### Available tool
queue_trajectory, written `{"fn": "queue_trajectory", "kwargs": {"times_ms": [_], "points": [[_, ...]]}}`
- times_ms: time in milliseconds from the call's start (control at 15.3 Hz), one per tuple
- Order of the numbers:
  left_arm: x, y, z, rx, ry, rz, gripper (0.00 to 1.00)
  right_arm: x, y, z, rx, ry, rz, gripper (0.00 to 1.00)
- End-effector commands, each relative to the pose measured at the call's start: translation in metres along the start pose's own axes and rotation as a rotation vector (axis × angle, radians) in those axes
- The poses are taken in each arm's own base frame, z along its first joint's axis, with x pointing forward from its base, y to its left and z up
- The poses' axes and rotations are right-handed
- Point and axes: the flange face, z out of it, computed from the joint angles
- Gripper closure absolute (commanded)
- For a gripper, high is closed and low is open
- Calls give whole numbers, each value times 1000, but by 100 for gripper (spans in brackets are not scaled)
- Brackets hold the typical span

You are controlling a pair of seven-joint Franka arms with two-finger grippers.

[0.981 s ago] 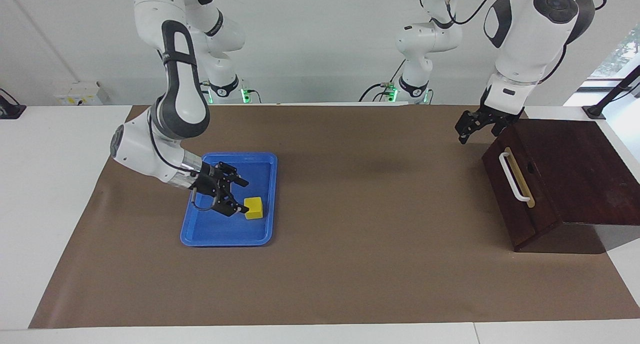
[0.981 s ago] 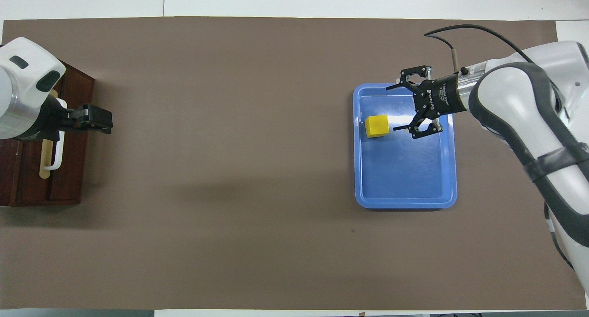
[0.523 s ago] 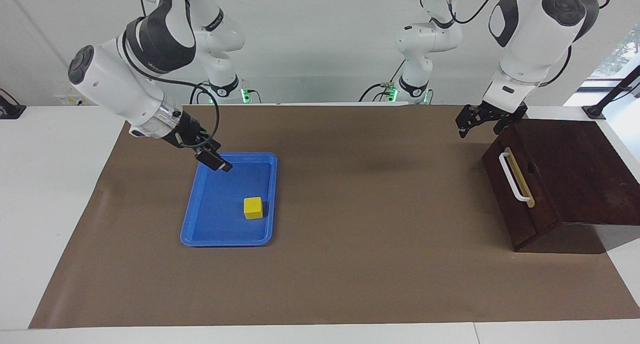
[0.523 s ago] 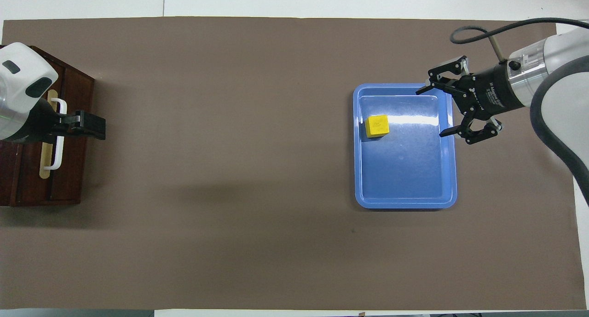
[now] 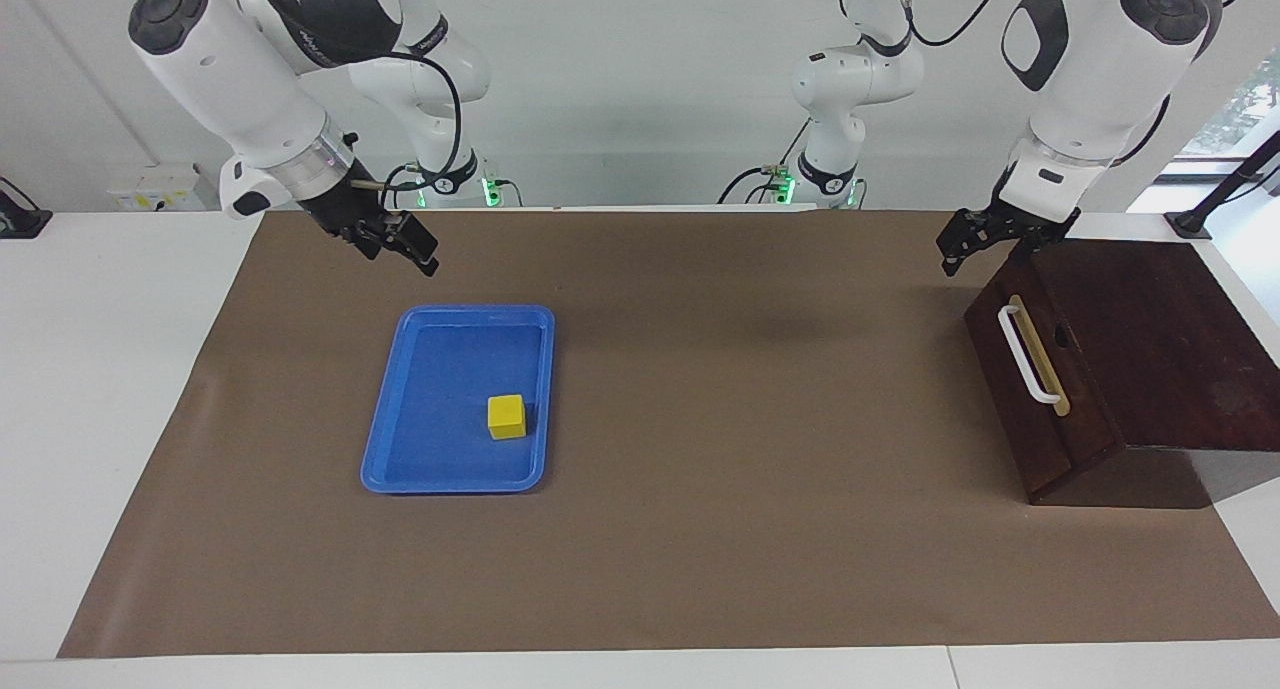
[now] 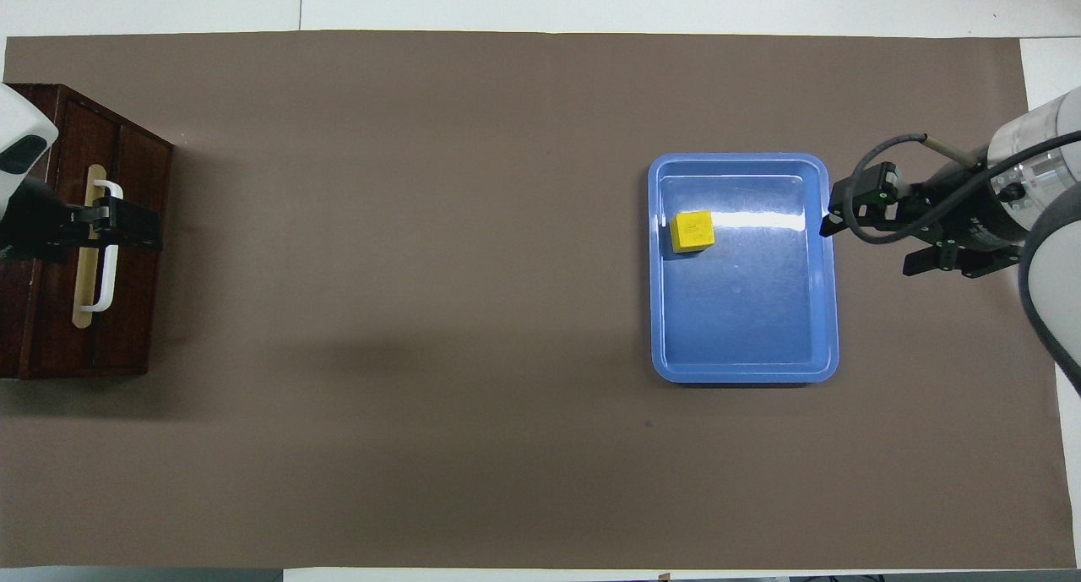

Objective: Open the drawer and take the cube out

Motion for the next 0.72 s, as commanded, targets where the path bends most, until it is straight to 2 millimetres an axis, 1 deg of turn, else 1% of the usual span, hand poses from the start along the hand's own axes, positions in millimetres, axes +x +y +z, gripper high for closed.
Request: {"fn": "queue_trajectory", "kwargs": {"times_ms": [0, 196, 262, 327, 393, 458, 523, 654], "points": [[-5, -3, -4, -19, 17, 6, 0, -11, 13, -13, -102, 27, -216, 0], [-4, -11, -4, -18, 18, -6, 0, -17, 23, -26, -192, 59, -390, 0], [-3, -20, -5, -22, 19, -23, 0, -17, 26, -30, -207, 66, -426, 0], [-4, -19, -5, -26, 21, -18, 0, -17, 29, -34, -205, 71, -427, 0], [-3, -23, -5, -28, 21, -24, 0, -17, 31, -35, -192, 63, -424, 0], [-3, -23, -8, -29, 27, -20, 0, -19, 37, -41, -188, 51, -411, 0], [-1, -24, -11, -29, 41, -15, 0, -22, 34, -48, -171, 25, -410, 0], [4, -23, -18, -29, 45, -14, 0, -19, 44, -48, -154, 0, -379, 0]]}}
